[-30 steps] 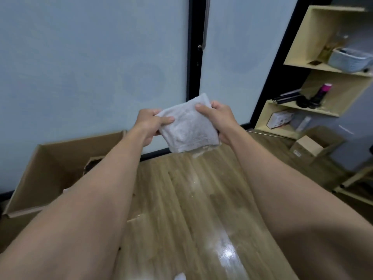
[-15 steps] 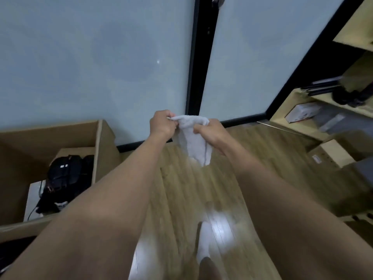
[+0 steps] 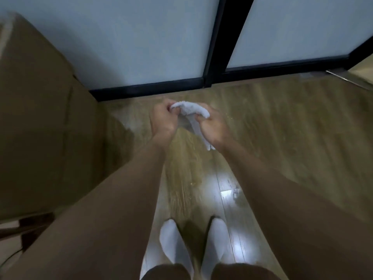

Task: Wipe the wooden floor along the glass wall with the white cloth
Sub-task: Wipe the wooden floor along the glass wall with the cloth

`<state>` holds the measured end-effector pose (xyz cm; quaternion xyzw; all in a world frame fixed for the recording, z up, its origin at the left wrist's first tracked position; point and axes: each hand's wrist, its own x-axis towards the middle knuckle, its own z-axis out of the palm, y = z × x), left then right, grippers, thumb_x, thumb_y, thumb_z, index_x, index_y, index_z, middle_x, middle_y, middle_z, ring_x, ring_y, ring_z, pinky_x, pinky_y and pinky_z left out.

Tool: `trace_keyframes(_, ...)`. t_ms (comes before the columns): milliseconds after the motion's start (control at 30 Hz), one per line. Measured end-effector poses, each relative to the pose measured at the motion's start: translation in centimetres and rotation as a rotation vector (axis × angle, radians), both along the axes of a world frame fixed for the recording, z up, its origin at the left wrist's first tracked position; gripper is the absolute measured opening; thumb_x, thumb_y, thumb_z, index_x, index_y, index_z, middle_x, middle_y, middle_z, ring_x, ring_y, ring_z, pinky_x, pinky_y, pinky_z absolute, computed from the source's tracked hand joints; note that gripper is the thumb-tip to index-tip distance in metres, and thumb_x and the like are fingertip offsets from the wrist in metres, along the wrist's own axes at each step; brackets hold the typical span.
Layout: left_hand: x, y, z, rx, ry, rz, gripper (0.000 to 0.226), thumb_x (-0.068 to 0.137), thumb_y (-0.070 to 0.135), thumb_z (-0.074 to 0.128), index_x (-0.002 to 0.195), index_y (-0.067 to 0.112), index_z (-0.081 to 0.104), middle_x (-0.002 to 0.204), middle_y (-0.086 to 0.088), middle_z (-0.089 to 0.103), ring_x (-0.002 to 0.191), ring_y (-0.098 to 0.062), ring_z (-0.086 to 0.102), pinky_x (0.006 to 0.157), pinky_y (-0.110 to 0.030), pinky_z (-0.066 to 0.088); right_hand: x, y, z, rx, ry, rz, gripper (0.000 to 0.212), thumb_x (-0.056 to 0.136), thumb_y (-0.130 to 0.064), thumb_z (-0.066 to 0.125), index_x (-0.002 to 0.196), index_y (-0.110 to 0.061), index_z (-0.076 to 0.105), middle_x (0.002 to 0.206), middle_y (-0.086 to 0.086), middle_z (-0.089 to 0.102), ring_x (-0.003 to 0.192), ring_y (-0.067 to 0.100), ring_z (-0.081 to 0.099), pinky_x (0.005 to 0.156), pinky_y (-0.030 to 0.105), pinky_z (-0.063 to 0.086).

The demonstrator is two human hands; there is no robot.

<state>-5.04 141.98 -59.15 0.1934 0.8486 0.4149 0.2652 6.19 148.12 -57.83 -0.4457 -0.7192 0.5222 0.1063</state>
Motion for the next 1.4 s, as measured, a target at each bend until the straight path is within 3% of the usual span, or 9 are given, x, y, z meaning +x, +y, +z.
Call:
trace_keyframes(233,-0.1,0.8,-21.3,-0.230,0.009,-0.227,0.042,0.100,0.037,0.041,0.106,0.008,0.069,0.108,-0.017,0.069,0.103,-0.031,0.062,0.079,-0.030,0.043,-2.2,0.5,-20.2,-0.053,-0.054,-0.215,0.017,0.094,-0.022,0.048,0.107,-0.015,0.057,0.102,0.002,0.066,0.099,0.024,0.063,0.084,0.038,0.051)
trace_keyframes(467,-1.5,3.4,-33.8,-0.068,-0.017,-0.009,0.040,0.098,0.048,0.037,0.125,0.022,0.052,0.108,0.007,0.062,0.110,-0.019,0.058,0.078,-0.025,0.045,-7.8,3.1,-31.1,0.257,-0.132,-0.161,0.011,0.089,-0.022,0.051,0.081,-0.027,0.056,0.075,-0.007,0.060,0.074,0.016,0.053,0.054,0.022,0.034)
trace_keyframes(600,-6.4,3.8,-38.0,-0.047,0.043,0.171,0.053,0.091,0.051,0.029,0.136,0.026,0.044,0.138,0.000,0.049,0.125,-0.022,0.046,0.107,-0.045,0.036,-11.3,3.5,-35.0,0.362,-0.078,0.015,0.042,0.091,-0.031,0.054,0.132,-0.022,0.050,0.112,0.004,0.068,0.099,0.021,0.062,0.077,0.026,0.042)
trace_keyframes(700,-9.4,1.7,-41.5,-0.163,0.295,0.070,0.048,0.098,0.026,0.041,0.143,0.014,0.034,0.151,-0.007,0.032,0.136,-0.027,0.033,0.112,-0.042,0.030,-12.4,2.3,-39.0,0.422,-0.123,0.434,0.053,0.094,-0.033,0.051,0.144,-0.028,0.038,0.146,0.003,0.046,0.138,0.020,0.035,0.108,0.033,0.022)
trace_keyframes(767,-10.1,-0.2,-43.5,-0.260,0.411,-0.019,0.055,0.097,0.022,0.047,0.146,0.009,0.029,0.156,-0.009,0.023,0.143,-0.027,0.025,0.115,-0.041,0.026,-12.3,2.4,-41.2,0.568,-0.141,0.596,0.056,0.091,-0.027,0.052,0.145,-0.028,0.036,0.153,-0.004,0.036,0.146,0.015,0.019,0.114,0.036,0.012)
trace_keyframes(900,-10.3,-0.8,-44.7,-0.391,0.633,-0.085,0.048,0.096,0.021,0.043,0.142,0.010,0.036,0.153,-0.009,0.031,0.142,-0.025,0.027,0.119,-0.035,0.019,-13.3,5.7,-42.7,0.784,-0.202,0.689,0.063,0.088,-0.026,0.051,0.148,-0.029,0.029,0.155,-0.006,0.029,0.145,0.014,0.022,0.105,0.040,0.024)
trace_keyframes(1100,-10.2,-0.6,-44.4,-0.390,0.734,-0.099,0.048,0.092,0.023,0.032,0.137,0.006,0.043,0.146,-0.014,0.042,0.137,-0.027,0.037,0.117,-0.036,0.019,-21.6,11.2,-42.5,0.714,-0.419,0.362,0.055,0.097,-0.031,0.041,0.149,-0.025,0.024,0.158,-0.003,0.022,0.145,0.019,0.018,0.106,0.049,0.022)
trace_keyframes(1300,-10.2,-0.5,-43.9,-0.406,0.719,-0.117,0.049,0.093,0.019,0.042,0.139,0.005,0.042,0.148,-0.014,0.040,0.139,-0.027,0.035,0.117,-0.036,0.017,-16.0,7.8,-41.8,0.893,-0.267,0.873,0.060,0.088,-0.034,0.053,0.144,-0.020,0.038,0.151,0.003,0.038,0.135,0.028,0.037,0.097,0.043,0.033)
trace_keyframes(1400,-10.2,-0.4,-43.7,-0.450,0.704,-0.151,0.054,0.093,0.023,0.037,0.144,0.006,0.036,0.152,-0.013,0.033,0.142,-0.025,0.029,0.119,-0.036,0.012,-17.0,11.4,-41.7,0.942,-0.397,0.794,0.067,0.086,-0.041,0.054,0.147,-0.022,0.030,0.152,0.006,0.034,0.133,0.030,0.037,0.102,0.046,0.035)
